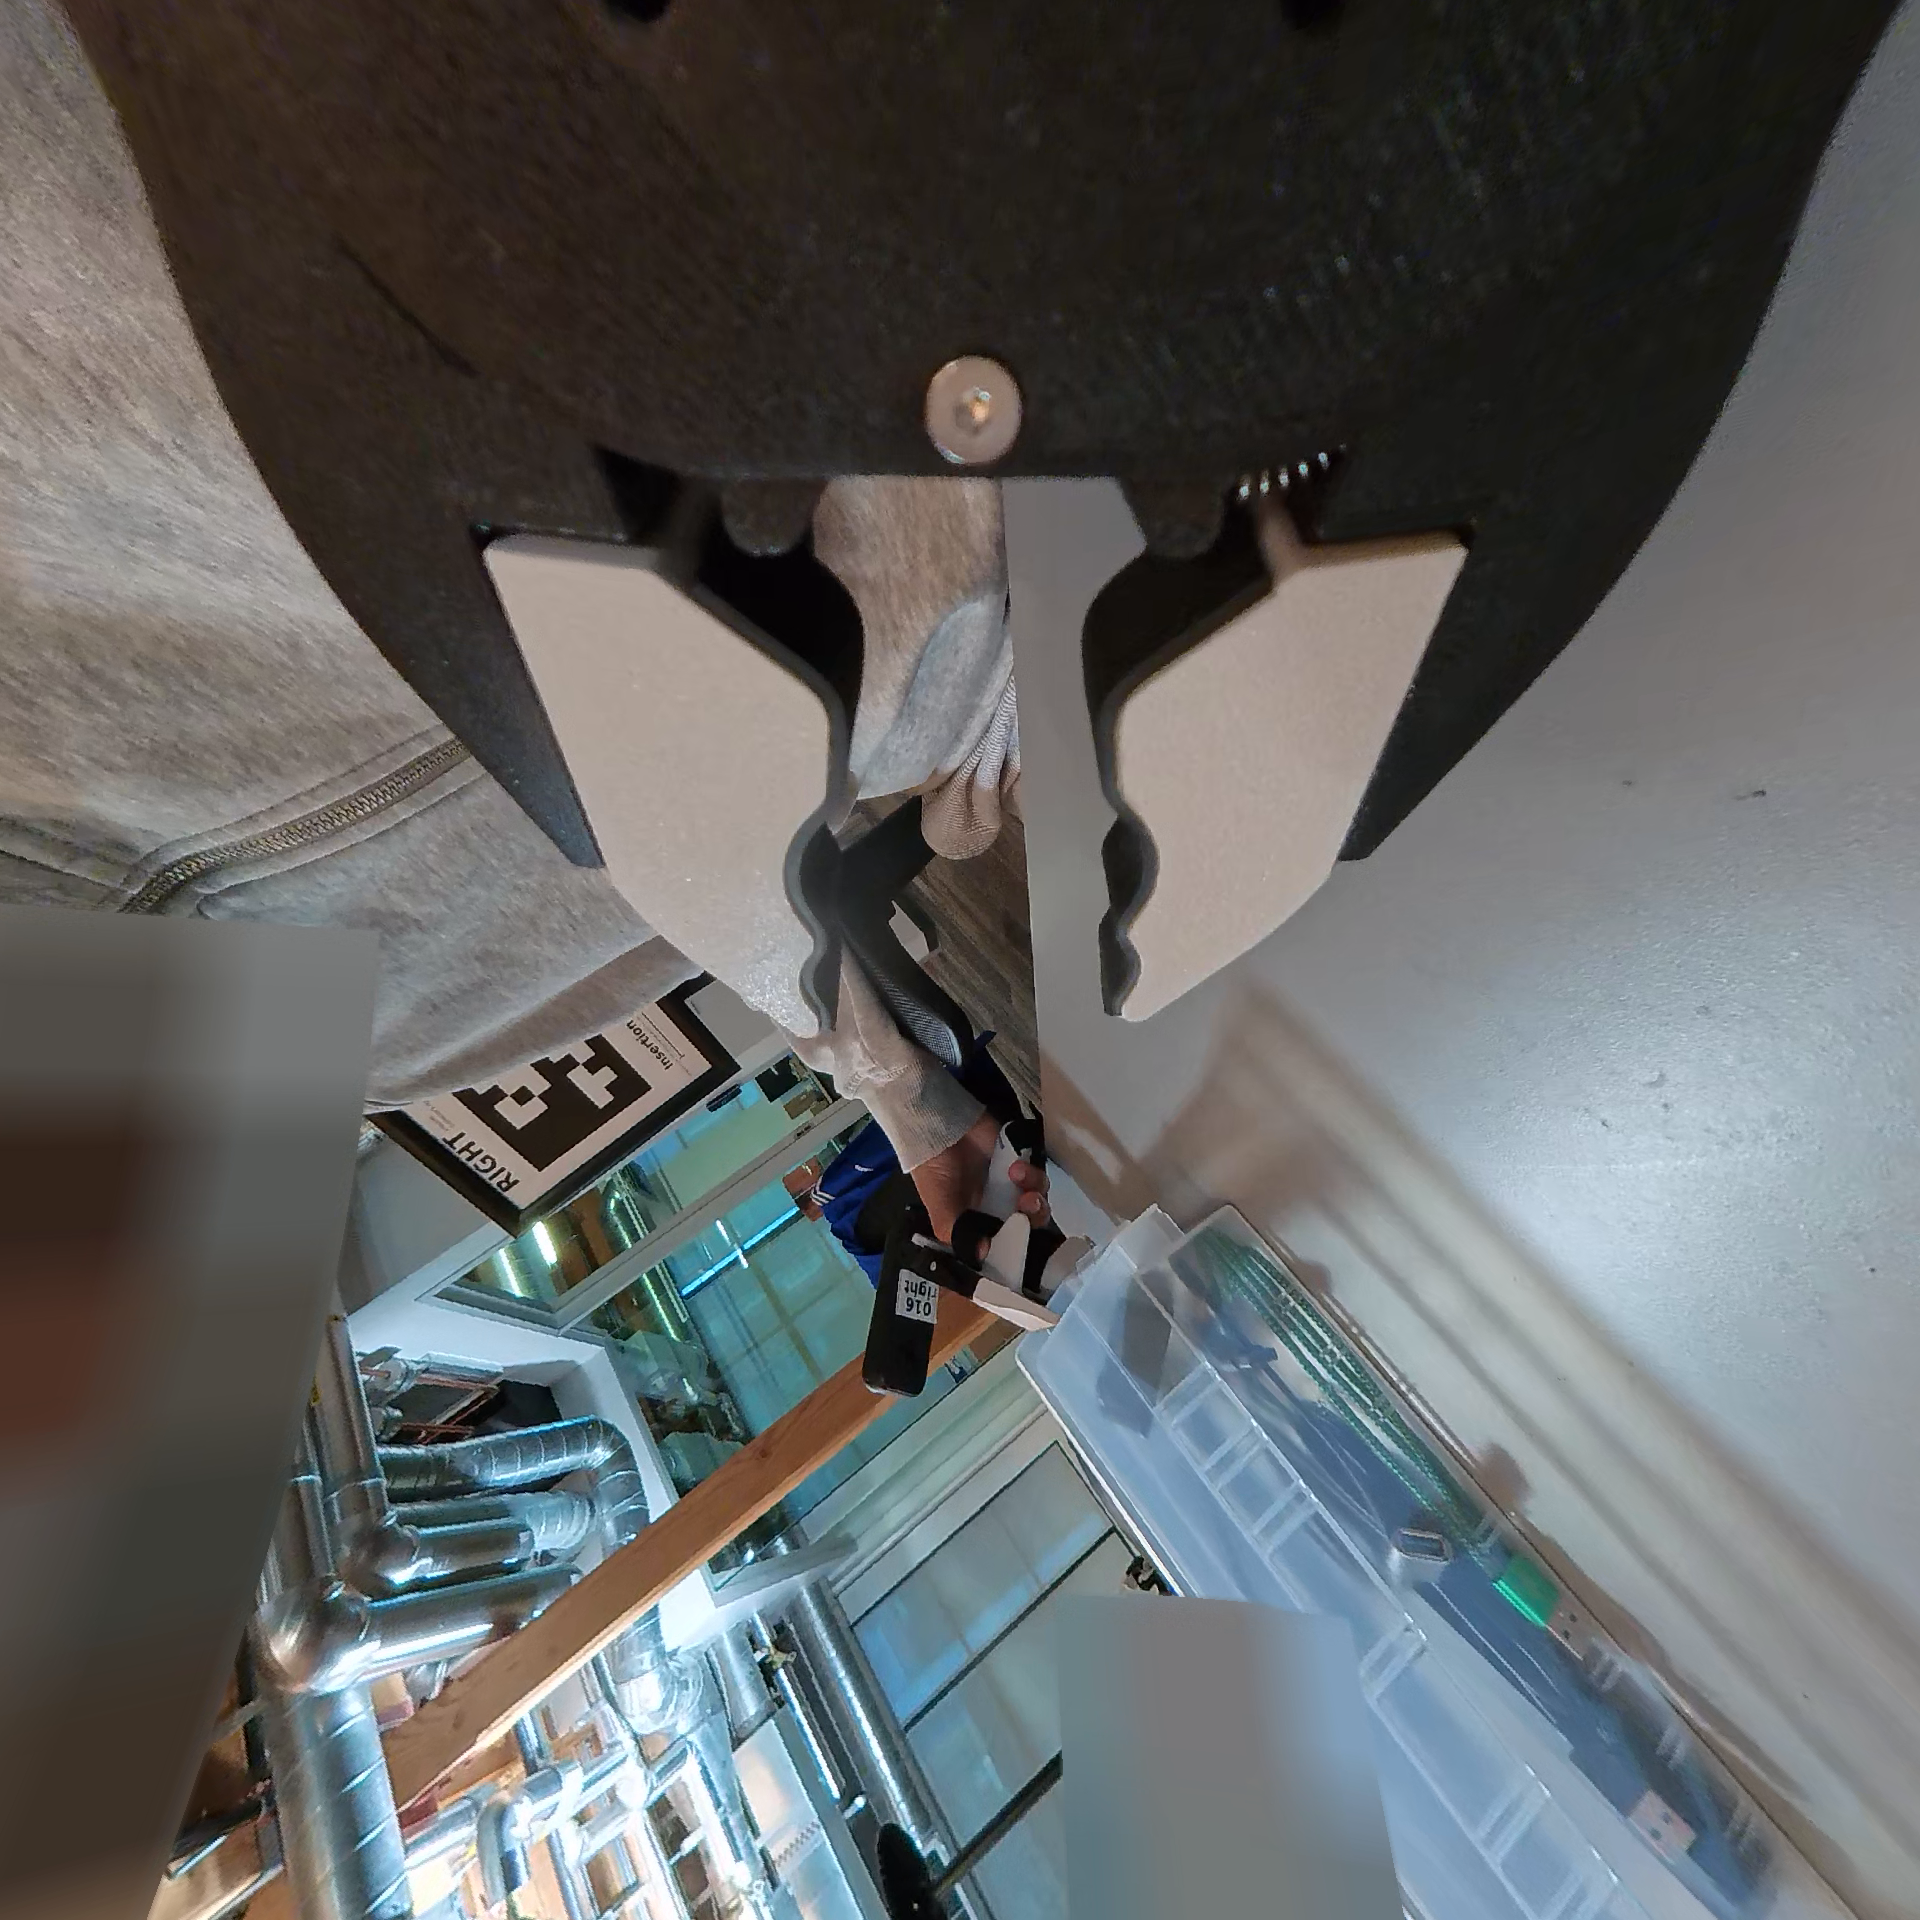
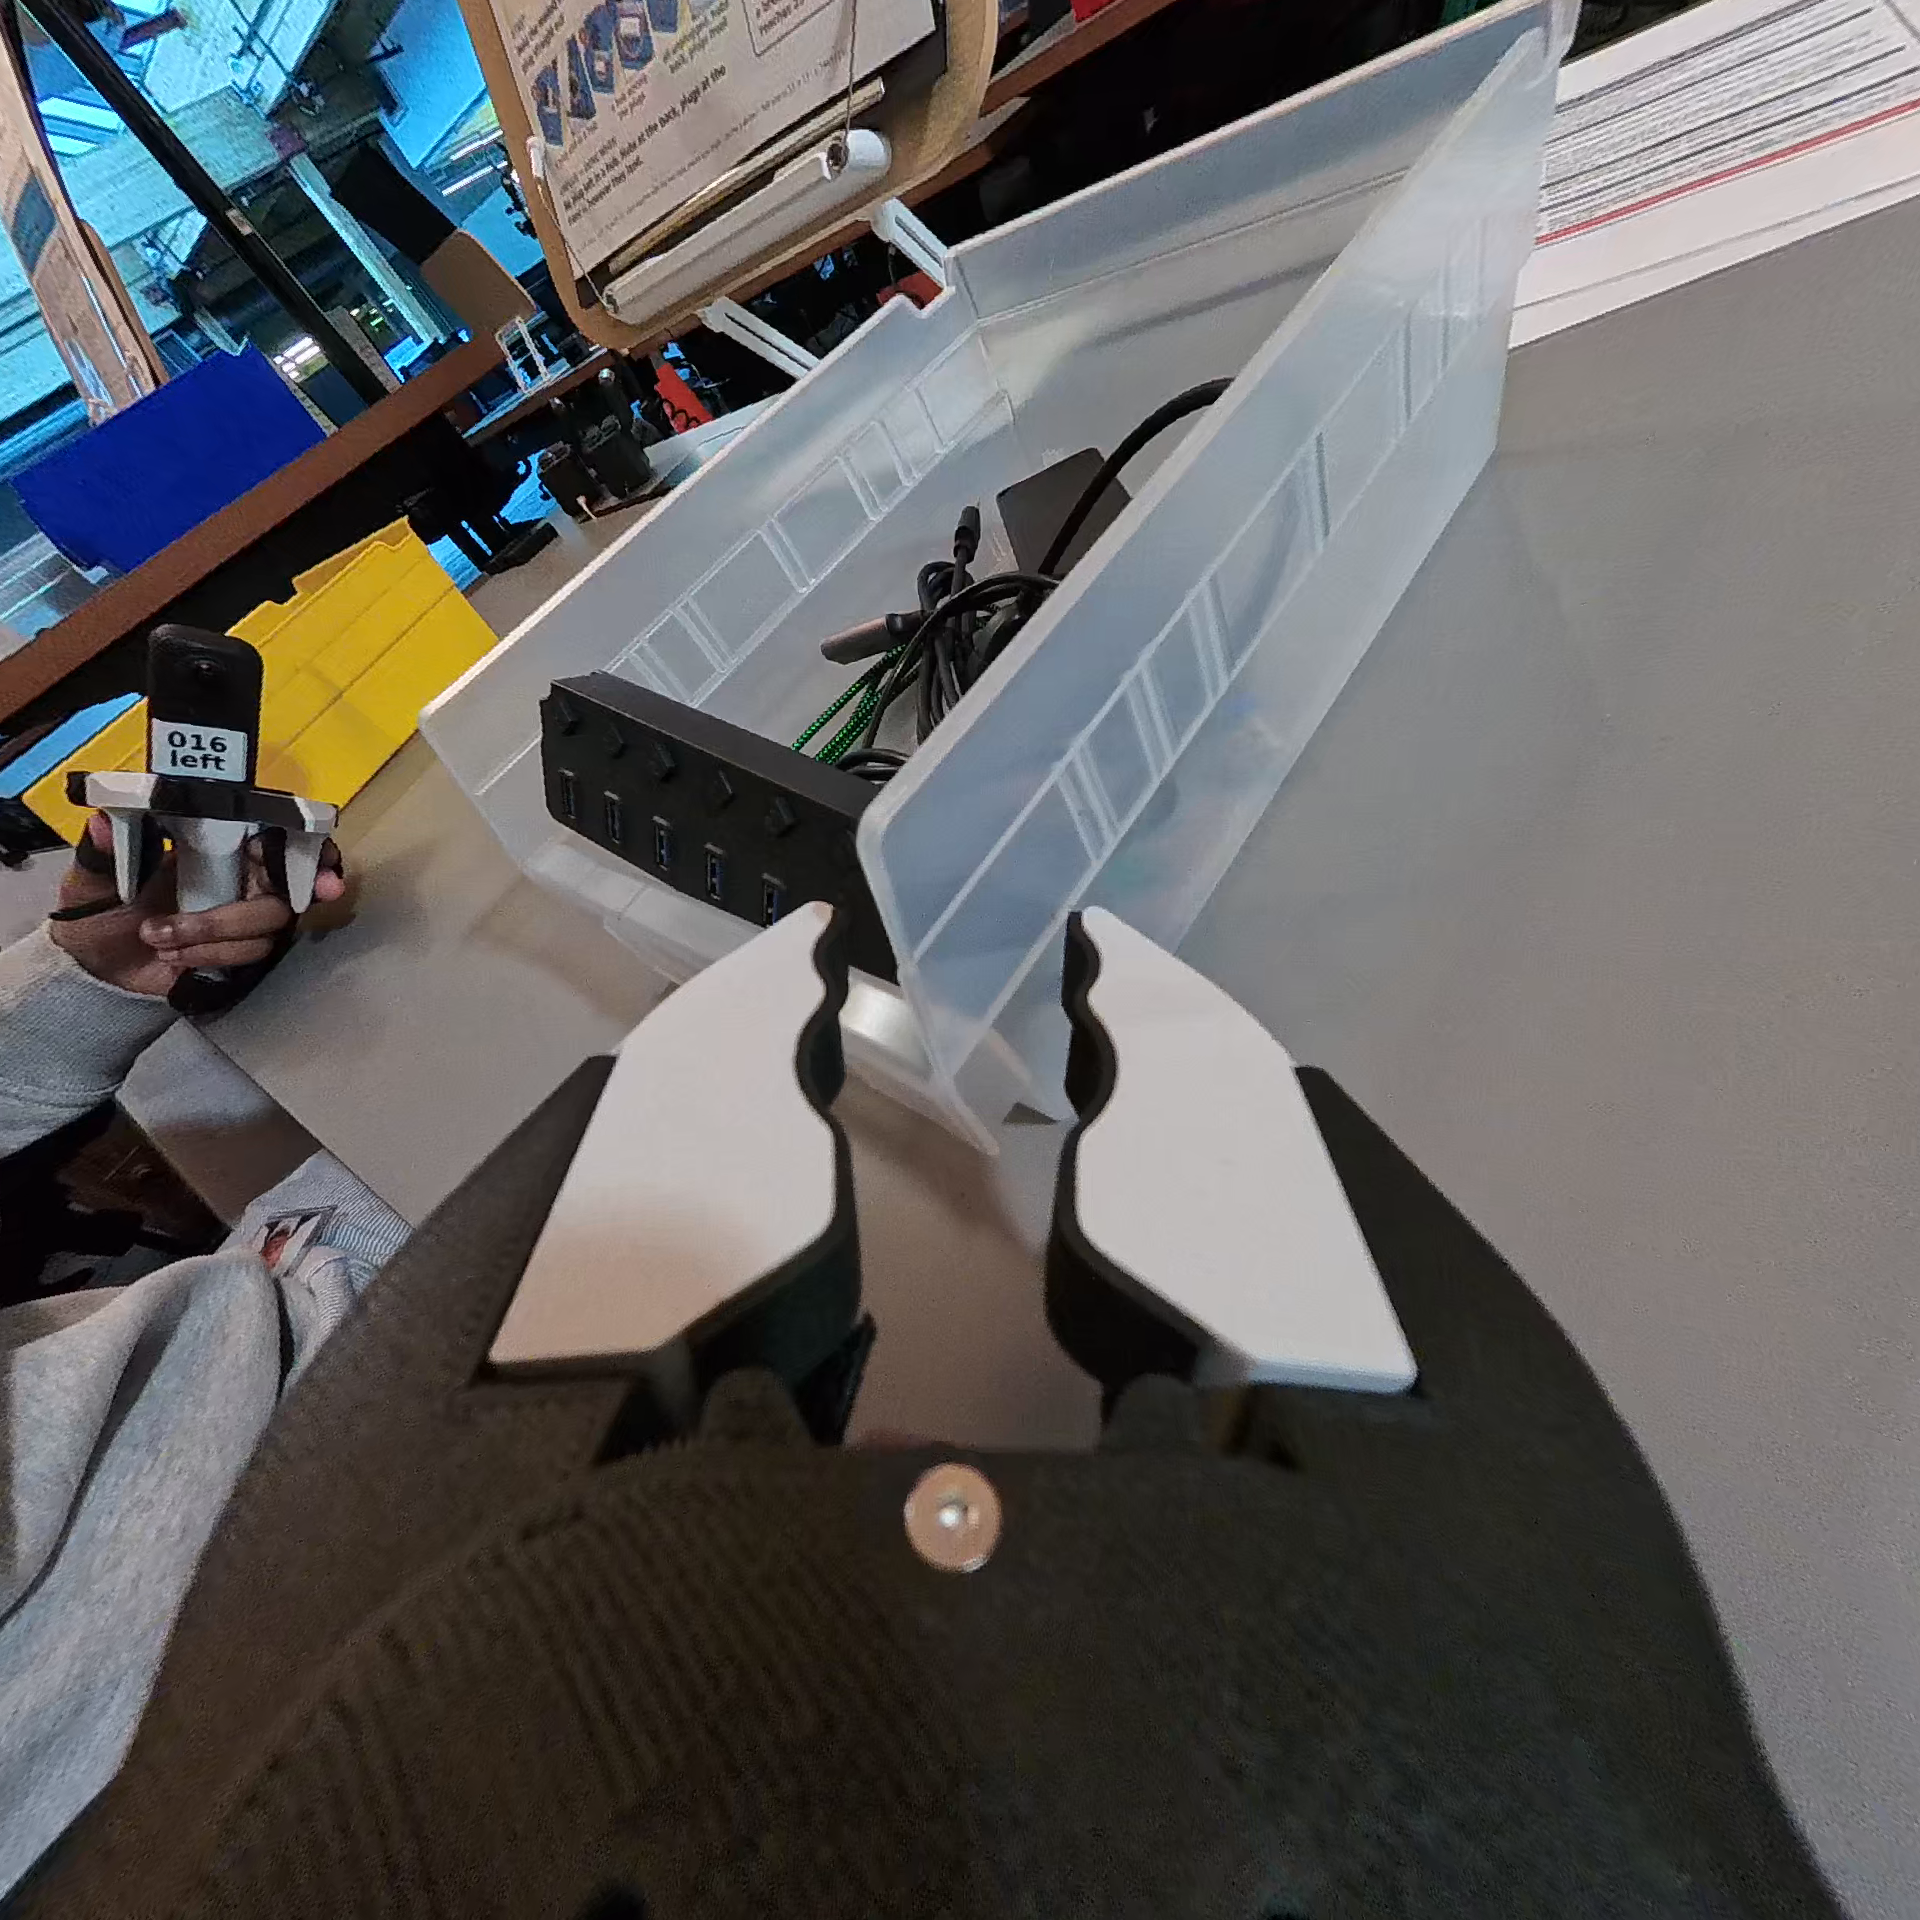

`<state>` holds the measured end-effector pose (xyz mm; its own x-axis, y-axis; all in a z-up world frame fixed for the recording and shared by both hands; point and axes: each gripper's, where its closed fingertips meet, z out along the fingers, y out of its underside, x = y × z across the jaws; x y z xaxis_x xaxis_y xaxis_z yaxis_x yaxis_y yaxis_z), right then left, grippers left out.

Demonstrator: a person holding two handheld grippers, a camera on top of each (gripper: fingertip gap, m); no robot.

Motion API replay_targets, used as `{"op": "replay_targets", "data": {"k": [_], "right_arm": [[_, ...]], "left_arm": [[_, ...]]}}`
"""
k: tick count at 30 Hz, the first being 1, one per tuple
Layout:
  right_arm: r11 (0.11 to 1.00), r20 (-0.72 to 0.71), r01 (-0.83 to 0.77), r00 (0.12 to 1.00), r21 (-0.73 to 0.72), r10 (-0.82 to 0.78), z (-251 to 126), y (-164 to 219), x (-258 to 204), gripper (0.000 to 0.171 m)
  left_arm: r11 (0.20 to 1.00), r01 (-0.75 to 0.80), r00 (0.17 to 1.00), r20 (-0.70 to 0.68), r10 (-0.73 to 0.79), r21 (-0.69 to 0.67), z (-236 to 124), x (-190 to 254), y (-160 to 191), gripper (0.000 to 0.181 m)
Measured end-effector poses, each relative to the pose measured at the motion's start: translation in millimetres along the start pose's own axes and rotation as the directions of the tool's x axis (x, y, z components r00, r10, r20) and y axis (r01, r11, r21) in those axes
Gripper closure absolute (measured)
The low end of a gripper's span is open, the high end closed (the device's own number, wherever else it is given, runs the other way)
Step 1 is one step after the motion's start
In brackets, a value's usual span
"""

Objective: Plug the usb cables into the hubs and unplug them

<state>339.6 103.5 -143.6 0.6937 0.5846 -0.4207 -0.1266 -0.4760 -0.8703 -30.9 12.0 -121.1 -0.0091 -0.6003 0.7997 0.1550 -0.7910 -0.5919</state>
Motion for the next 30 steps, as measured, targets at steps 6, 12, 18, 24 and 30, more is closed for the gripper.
{"op": "replay_targets", "data": {"k": [6, 12, 18, 24, 30], "right_arm": [[1.000, 0.000, 0.008, 1.000, 0.000, -0.008, -0.2, -0.5, -0.9, 0.133], [1.000, -0.009, 0.028, 1.000, 0.006, -0.028, -2.2, -2.7, -0.6, 0.138], [1.000, -0.009, 0.027, 1.000, 0.010, -0.027, -2.6, -3.4, -0.2, 0.140], [1.000, 0.001, 0.012, 1.000, 0.003, -0.012, -0.1, -1.4, -1.3, 0.132], [1.000, 0.001, 0.007, 1.000, 0.009, -0.007, -1.1, -2.0, -1.3, 0.135]], "left_arm": [[1.000, -0.002, 1.000, 0.001, 0.002, -0.006, 0.9, 0.2, 1.0, 0.131], [1.000, 0.001, 1.000, -0.003, -0.001, -0.007, 1.3, 0.7, 1.5, 0.131], [1.000, 0.002, 1.000, -0.004, -0.002, -0.007, 1.4, 1.0, 1.5, 0.131], [1.000, 0.005, 1.000, -0.006, -0.005, -0.005, 1.4, 0.9, 1.2, 0.131], [1.000, 0.005, 1.000, -0.005, -0.005, -0.004, 1.6, 0.8, 1.3, 0.131]]}}
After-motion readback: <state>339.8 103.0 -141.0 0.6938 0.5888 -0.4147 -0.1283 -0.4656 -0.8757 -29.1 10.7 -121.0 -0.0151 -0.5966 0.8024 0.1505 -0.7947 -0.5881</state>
